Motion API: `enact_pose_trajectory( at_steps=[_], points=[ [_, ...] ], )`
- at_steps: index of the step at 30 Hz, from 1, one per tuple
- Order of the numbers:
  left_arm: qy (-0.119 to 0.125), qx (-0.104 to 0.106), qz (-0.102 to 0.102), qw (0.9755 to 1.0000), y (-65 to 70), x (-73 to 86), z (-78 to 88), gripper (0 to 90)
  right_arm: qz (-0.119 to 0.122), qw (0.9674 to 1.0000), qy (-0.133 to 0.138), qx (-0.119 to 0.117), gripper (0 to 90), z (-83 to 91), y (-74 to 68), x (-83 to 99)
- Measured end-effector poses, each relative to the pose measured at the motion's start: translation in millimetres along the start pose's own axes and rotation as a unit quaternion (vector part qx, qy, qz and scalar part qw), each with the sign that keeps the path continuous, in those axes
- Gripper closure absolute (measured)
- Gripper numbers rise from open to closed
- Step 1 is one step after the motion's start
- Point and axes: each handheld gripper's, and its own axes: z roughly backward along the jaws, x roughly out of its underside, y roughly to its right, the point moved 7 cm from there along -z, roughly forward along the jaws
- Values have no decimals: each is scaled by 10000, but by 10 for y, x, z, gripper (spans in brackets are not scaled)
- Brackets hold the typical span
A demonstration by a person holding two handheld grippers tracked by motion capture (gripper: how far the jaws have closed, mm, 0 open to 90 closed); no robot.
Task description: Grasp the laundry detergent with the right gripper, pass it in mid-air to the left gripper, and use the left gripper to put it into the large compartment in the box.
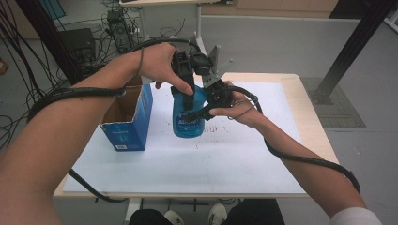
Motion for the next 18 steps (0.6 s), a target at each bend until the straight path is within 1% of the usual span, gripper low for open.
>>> enact_pose_trajectory(
  at_steps=[4, 5, 7, 8, 9, 11, 12, 15, 17, 18],
  points=[
    [21, 13, 14, 10000, 1, 0, -4, 369, 16, 10000, -1, -12, 429, 0, 2, 4],
    [16, 20, 15, 10000, 1, 1, -5, 370, 52, 10000, -4, 8, 428, -1, 10, 7],
    [25, 24, 18, 10000, 2, -1, -8, 370, -2, 10000, 9, -29, 428, 0, -2, 7],
    [17, 25, 18, 10000, 1, -1, -7, 370, 46, 10000, -3, -2, 428, 0, 9, 12],
    [24, 17, 17, 10000, 0, -3, -10, 370, -1, 10000, 17, -27, 427, -2, -1, 9],
    [19, 20, 20, 10000, -2, -3, -10, 370, 2, 10000, 13, -9, 426, -1, 2, 12],
    [15, 22, 22, 10000, -1, -3, -8, 370, 47, 10000, -7, 32, 426, 0, 17, 16],
    [21, 31, 33, 10000, -1, -3, -9, 371, 3, 10000, 12, -6, 423, -1, 8, 11],
    [1, 31, 28, 10000, -3, 2, -4, 371, 3, 10000, -6, 20, 420, 0, 8, 11],
    [8, 31, 41, 10000, -2, 4, -5, 371, -37, 10000, 15, -9, 419, -1, -3, 5]
  ],
)
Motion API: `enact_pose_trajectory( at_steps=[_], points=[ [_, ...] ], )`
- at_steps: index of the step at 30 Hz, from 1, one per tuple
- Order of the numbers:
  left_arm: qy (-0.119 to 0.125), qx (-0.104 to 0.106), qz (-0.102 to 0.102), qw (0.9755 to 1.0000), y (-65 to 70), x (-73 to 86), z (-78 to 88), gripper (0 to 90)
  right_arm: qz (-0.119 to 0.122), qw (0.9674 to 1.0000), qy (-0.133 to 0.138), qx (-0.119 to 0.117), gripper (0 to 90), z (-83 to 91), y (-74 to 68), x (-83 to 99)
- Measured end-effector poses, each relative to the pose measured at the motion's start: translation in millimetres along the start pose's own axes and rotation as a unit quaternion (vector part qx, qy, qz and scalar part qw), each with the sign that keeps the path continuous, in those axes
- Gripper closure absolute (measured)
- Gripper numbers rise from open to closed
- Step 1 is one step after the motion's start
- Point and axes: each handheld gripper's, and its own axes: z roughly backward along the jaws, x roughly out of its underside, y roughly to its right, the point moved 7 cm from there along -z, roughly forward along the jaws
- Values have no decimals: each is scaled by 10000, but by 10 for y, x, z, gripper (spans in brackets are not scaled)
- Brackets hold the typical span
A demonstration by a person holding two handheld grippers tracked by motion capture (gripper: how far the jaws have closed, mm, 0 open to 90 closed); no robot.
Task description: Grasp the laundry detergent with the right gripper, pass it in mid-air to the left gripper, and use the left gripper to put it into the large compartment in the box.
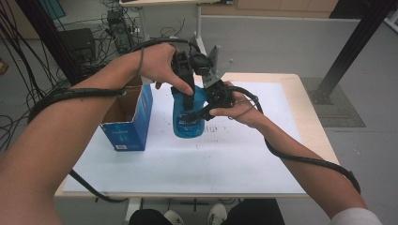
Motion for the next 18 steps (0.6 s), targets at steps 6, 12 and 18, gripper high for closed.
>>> enact_pose_trajectory(
  at_steps=[6, 12, 18],
  points=[
    [1, 23, 33, 10000, 2, 16, -6, 371, -105, 9999, -16, -3, 407, -1, -14, -2],
    [30, 19, 37, 10000, -2, 17, 2, 372, -35, 10000, -33, 60, 402, 2, -3, -8],
    [31, 21, 48, 10000, -4, 18, 19, 372, -46, 10000, 25, 46, 404, 8, 0, -17]
  ],
)
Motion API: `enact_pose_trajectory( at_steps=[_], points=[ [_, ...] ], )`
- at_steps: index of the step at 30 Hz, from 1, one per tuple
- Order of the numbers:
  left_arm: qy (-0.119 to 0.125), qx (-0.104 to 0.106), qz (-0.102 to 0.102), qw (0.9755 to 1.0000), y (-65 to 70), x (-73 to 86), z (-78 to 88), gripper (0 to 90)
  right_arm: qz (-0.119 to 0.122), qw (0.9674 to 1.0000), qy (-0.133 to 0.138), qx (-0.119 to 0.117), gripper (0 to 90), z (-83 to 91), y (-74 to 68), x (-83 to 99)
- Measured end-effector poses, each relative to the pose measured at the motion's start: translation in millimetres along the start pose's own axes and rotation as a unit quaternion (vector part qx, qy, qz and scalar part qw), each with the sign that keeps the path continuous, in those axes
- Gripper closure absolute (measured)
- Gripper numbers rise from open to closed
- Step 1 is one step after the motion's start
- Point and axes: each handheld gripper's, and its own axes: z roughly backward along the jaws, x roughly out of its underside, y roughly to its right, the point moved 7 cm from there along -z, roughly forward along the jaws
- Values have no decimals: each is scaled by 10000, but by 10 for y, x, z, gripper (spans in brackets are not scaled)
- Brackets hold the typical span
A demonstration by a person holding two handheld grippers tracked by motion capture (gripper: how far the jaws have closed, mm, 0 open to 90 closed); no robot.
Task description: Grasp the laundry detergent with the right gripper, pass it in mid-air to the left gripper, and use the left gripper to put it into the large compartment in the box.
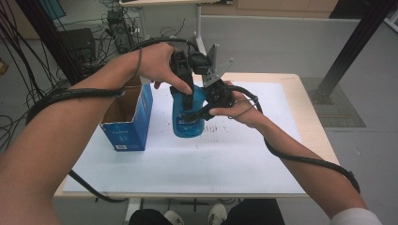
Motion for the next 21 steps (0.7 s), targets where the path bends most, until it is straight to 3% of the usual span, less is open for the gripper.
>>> enact_pose_trajectory(
  at_steps=[16, 21],
  points=[
    [30, -4, 11, 10000, -1, -10, 7, 373, -39, 10000, 36, -29, 403, 9, -6, -8],
    [35, -4, 45, 10000, -7, -7, 12, 373, -52, 10000, -21, 61, 302, 34, 17, 17]
  ],
)
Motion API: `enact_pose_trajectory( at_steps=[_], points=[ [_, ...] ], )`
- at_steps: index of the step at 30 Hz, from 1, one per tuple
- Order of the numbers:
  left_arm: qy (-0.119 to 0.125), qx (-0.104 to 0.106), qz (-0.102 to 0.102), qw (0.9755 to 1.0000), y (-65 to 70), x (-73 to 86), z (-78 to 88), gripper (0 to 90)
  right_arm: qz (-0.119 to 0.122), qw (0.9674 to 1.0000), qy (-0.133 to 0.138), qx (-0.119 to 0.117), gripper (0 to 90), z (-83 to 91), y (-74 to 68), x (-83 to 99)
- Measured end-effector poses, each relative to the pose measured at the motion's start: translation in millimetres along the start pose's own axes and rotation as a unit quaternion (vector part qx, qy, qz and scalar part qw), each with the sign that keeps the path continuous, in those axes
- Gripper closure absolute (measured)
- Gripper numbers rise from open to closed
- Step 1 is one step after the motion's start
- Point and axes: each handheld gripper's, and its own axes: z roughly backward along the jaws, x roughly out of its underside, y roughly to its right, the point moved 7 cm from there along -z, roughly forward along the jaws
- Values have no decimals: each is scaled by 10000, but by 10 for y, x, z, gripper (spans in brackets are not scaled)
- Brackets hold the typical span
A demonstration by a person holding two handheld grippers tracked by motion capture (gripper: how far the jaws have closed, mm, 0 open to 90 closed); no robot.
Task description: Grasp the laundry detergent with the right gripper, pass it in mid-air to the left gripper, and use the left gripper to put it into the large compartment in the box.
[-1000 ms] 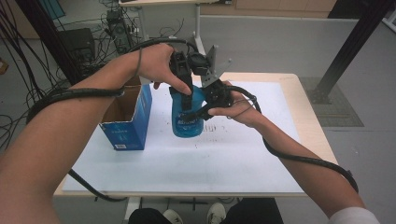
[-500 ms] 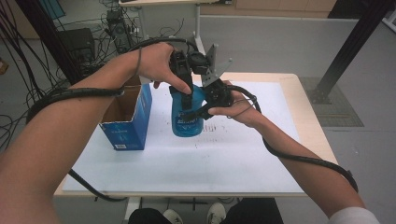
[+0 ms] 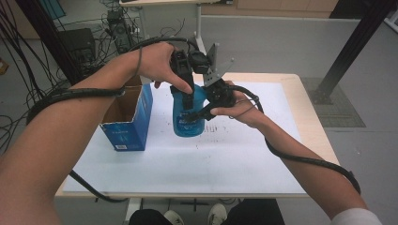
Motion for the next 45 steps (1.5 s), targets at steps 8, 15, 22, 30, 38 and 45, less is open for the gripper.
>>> enact_pose_trajectory(
  at_steps=[8, 15, 22, 30, 38, 45],
  points=[
    [82, -26, 219, 9997, -25, -10, 85, 372, -115, 9991, -328, 262, 145, 169, 64, 100],
    [129, 43, 558, 9983, -75, -14, 205, 372, -417, 9944, -691, 685, 76, 469, 111, 269],
    [146, 69, 991, 9950, -136, 6, 343, 371, -814, 9862, -973, 1059, 35, 773, 153, 447],
    [223, -99, 1527, 9880, -261, 106, 572, 372, -1164, 9709, -1345, 1605, 26, 1150, 224, 644],
    [293, -242, 2169, 9754, -409, 248, 837, 371, -1392, 9590, -1656, 1833, 31, 1391, 250, 839],
    [363, -410, 2801, 9584, -519, 378, 1029, 371, -1602, 9521, -1780, 1902, 34, 1526, 259, 925]
  ],
)
